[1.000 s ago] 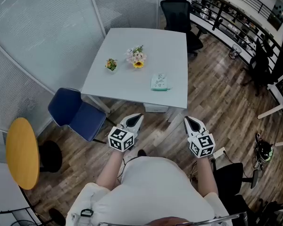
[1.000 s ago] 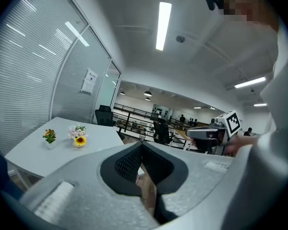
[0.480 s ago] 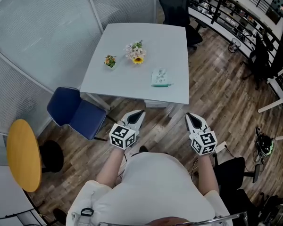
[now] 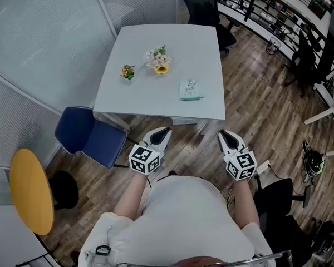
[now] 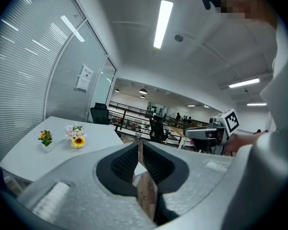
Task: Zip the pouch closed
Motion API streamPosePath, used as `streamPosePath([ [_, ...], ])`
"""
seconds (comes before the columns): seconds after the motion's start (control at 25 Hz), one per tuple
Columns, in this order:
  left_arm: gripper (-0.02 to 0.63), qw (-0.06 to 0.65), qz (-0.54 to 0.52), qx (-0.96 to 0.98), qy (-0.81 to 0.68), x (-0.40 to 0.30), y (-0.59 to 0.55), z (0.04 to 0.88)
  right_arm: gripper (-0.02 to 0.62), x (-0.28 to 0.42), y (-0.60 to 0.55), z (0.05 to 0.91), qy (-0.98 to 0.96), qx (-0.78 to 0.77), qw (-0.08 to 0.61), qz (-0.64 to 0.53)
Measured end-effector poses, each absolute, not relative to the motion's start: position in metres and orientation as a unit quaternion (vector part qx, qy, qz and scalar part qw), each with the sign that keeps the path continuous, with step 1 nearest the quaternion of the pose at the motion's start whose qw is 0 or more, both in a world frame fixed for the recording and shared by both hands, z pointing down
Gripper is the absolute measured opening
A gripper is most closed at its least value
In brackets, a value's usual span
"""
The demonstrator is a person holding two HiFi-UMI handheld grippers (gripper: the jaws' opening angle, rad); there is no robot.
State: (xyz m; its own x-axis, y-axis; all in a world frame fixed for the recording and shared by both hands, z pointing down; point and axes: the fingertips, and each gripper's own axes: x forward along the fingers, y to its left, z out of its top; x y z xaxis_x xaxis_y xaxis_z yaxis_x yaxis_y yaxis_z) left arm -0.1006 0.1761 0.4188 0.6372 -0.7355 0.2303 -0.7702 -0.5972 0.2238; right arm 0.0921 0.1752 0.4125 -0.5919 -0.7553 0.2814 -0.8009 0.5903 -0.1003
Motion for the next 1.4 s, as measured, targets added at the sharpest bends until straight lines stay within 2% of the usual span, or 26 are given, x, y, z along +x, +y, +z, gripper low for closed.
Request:
streamPosePath([
  [0.16, 0.066, 0.158, 0.06, 0.895, -0.413, -0.111, 0.172, 0.425, 0.026, 0.082, 0.172, 0.42, -0.88, 0.447, 0.112, 0.112],
  [0.68, 0.066, 0.167, 0.057, 0.899, -0.4, -0.149, 0.162, 0.433, 0.04, 0.053, 0.171, 0.422, -0.869, 0.469, 0.11, 0.115],
  [1.4, 0.066, 0.197, 0.065, 0.887, -0.413, -0.145, 0.102, 0.456, 0.04, 0.056, 0.099, 0.449, -0.875, 0.447, 0.126, 0.135],
])
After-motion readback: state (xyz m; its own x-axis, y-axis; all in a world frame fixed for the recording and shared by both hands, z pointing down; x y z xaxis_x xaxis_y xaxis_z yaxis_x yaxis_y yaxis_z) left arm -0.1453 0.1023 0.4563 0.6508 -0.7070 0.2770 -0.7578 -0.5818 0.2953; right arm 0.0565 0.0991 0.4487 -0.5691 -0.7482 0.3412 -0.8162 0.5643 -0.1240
